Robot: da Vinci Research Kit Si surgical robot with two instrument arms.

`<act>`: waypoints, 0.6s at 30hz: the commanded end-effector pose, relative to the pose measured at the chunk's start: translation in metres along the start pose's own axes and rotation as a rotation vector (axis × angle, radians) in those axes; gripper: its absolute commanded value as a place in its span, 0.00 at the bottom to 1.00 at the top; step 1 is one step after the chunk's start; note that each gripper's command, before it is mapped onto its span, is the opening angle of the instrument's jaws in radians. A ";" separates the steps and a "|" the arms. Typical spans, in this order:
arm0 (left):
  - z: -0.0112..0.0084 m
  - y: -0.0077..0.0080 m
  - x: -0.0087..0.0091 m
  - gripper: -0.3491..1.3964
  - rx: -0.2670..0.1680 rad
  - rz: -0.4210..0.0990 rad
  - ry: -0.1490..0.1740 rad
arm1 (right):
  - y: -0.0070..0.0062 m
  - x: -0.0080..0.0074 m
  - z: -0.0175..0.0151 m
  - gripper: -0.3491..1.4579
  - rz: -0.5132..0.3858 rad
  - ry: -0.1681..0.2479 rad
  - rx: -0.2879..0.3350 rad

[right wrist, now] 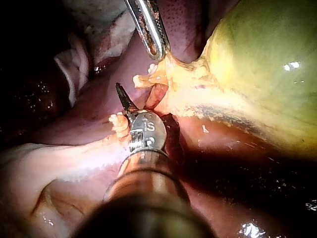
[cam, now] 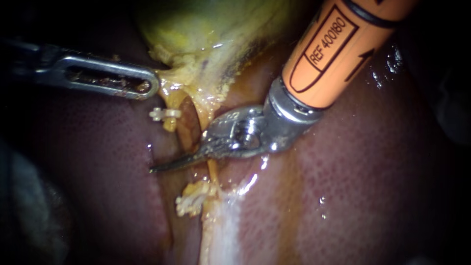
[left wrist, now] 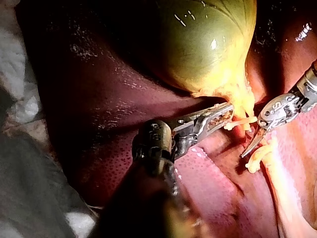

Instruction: Go back from the cut left tube

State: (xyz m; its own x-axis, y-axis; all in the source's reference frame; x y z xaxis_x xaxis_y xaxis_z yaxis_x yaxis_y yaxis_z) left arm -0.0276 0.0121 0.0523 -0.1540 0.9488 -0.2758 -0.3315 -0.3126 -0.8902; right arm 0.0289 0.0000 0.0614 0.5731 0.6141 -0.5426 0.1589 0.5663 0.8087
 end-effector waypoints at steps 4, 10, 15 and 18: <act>0.0000 0.0000 0.0000 0.00 0.001 0.000 0.000 | -0.0003 -0.0001 0.0000 0.00 -0.001 0.000 -0.001; 0.0001 -0.0001 -0.0001 0.00 0.001 0.001 0.000 | -0.0009 0.0001 0.0004 0.57 -0.037 0.042 -0.066; 0.0002 -0.0003 -0.0002 0.00 0.001 0.002 0.000 | -0.0007 0.0001 0.0004 0.79 -0.064 0.055 -0.087; 0.0002 -0.0004 -0.0002 0.00 0.001 0.002 0.000 | -0.0007 0.0001 0.0004 0.84 -0.082 0.058 -0.093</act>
State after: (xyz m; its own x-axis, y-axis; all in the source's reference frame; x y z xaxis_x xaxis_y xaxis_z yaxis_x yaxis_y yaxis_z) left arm -0.0276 0.0120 0.0527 -0.1544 0.9481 -0.2779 -0.3318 -0.3147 -0.8893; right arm 0.0292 -0.0005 0.0608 0.5133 0.5926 -0.6207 0.1271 0.6628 0.7379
